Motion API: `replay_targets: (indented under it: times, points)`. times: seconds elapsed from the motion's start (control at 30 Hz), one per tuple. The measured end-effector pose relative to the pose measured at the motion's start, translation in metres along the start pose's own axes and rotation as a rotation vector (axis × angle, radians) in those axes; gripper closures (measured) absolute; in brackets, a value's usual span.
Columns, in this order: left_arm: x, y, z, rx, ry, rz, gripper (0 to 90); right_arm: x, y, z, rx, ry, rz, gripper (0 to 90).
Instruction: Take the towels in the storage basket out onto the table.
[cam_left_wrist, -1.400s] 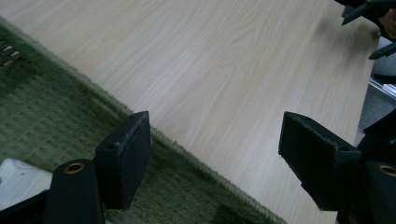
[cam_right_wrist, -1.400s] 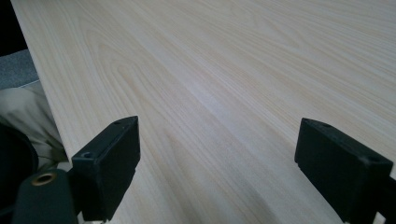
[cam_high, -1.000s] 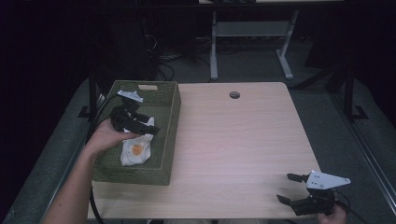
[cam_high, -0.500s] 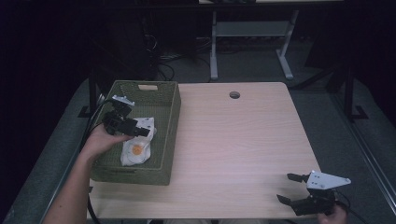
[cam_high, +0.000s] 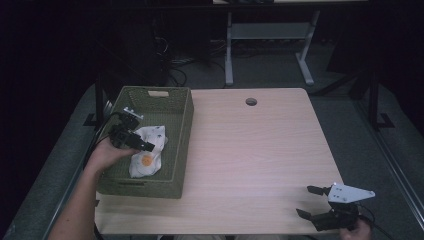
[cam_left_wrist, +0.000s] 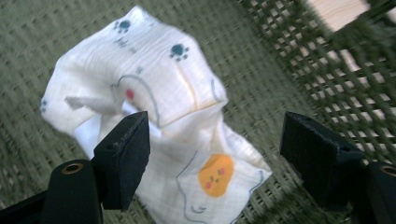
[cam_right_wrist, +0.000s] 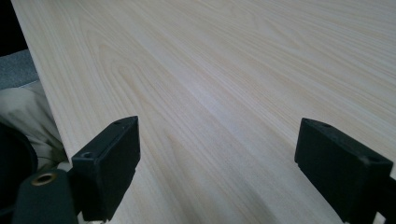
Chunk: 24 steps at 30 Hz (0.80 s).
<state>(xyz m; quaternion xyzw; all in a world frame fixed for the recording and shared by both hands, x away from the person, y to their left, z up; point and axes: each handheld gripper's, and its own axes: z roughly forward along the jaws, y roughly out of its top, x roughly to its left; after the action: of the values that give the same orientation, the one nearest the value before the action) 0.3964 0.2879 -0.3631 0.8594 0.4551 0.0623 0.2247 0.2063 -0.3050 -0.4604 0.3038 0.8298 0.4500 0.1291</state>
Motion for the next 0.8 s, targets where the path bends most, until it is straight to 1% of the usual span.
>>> replay_targets:
  times: [0.17, 0.3, 0.37, 0.43, 0.47, 0.5, 0.53, 0.57, 0.67, 0.8]
  points:
    - [0.007, -0.004, 0.008, 0.031, 0.030, -0.049, 23.0, 0.000, 0.000, 0.000, -0.001, 0.001, -0.001, 13.8]
    - [0.010, -0.006, 0.017, 0.068, 0.041, -0.067, 22.8, 0.000, 0.000, 0.000, 0.000, 0.001, -0.001, 13.8]
    - [0.009, -0.005, 0.022, 0.095, 0.061, -0.068, 22.9, 0.000, 0.000, 0.000, 0.003, 0.000, 0.001, 13.8]
    - [0.009, -0.004, 0.027, 0.116, 0.066, -0.070, 22.9, 0.000, 0.000, 0.001, 0.005, 0.000, 0.001, 13.8]
    - [0.009, -0.004, 0.028, 0.122, 0.068, -0.079, 22.9, 0.000, 0.000, 0.001, 0.004, 0.001, 0.000, 13.8]
    - [0.009, -0.003, 0.030, 0.128, 0.069, -0.073, 22.9, 0.000, 0.000, 0.001, 0.003, 0.001, -0.001, 13.8]
    - [0.009, -0.003, 0.032, 0.126, 0.068, -0.089, 22.9, 0.000, 0.000, 0.000, 0.003, 0.002, 0.001, 13.8]
    - [0.009, -0.003, 0.034, 0.137, 0.069, -0.084, 22.9, 0.000, 0.000, 0.000, 0.002, 0.001, 0.000, 13.8]
    - [0.009, -0.002, 0.041, 0.160, 0.082, -0.092, 23.6, 0.000, 0.000, 0.000, 0.001, 0.000, 0.001, 13.8]
    - [0.010, -0.001, 0.045, 0.176, 0.093, -0.087, 24.7, 0.000, 0.000, 0.000, 0.002, 0.003, -0.002, 13.8]
